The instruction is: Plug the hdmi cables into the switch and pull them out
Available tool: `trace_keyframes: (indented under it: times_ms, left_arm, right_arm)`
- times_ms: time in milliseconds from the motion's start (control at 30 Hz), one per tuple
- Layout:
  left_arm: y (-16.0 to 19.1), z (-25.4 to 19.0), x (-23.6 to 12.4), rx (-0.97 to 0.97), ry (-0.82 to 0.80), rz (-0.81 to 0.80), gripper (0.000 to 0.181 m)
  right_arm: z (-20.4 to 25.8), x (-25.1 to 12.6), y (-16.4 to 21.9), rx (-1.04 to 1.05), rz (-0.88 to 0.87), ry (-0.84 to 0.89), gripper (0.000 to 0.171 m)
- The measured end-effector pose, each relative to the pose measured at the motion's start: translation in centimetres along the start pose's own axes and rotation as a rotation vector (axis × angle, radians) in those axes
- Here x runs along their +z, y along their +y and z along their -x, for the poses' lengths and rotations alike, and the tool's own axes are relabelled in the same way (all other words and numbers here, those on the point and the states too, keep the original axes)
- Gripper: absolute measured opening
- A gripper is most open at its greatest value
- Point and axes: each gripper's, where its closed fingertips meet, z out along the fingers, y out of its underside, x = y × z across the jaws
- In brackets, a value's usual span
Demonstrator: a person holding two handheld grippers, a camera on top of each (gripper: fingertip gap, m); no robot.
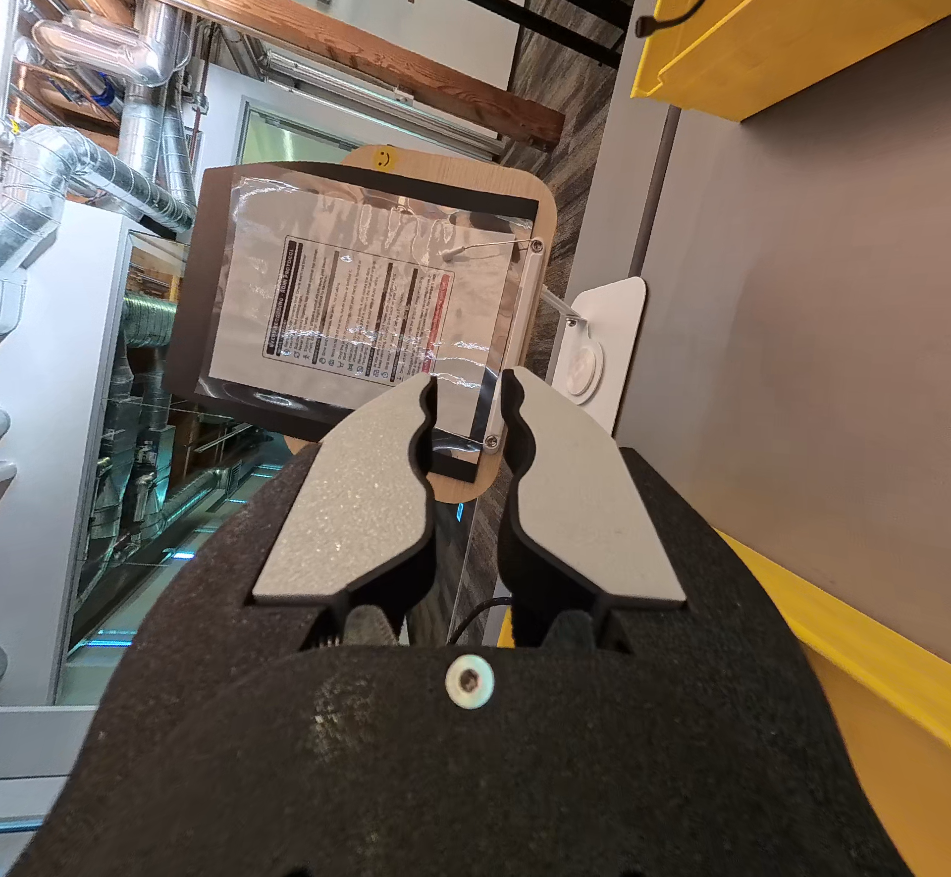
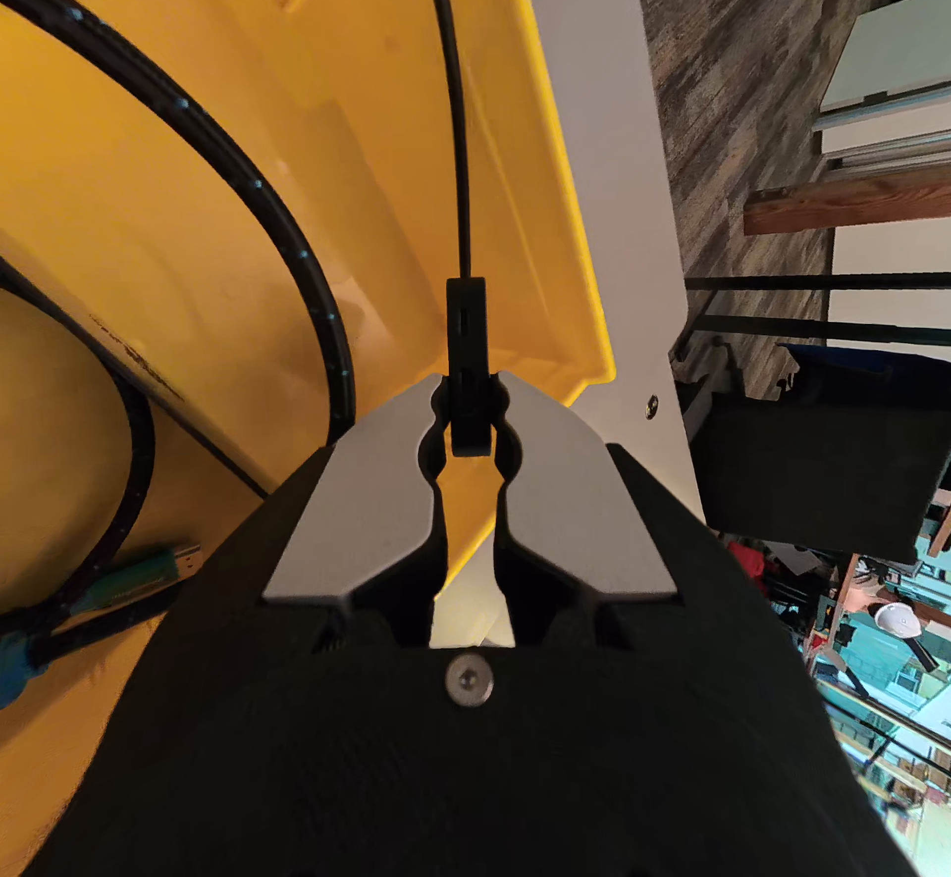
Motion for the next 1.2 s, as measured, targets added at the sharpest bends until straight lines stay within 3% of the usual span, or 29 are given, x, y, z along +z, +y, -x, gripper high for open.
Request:
trace_keyframes:
  times_ms: [467,767,1000,1200]
  left_arm:
    - [0.6,0.1,0.0,-0.006,0.007,0.015,0.021]
    - [1.3,1.0,-0.5,-0.018,-0.026,0.026,0.02]
    - [2.3,1.7,-0.8,-0.034,-0.046,0.049,0.02]
    - [4.6,3.0,-1.6,-0.068,-0.08,0.122,0.02]
  right_arm:
    - [0.5,0.9,0.5,0.004,-0.034,-0.011,0.02]
    - [1.8,-0.5,1.9,0.038,0.048,-0.094,0.024]
    - [2.2,-5.8,4.1,0.141,0.207,-0.109,0.02]
    - [1.5,-12.1,1.6,0.096,0.153,0.05,0.021]
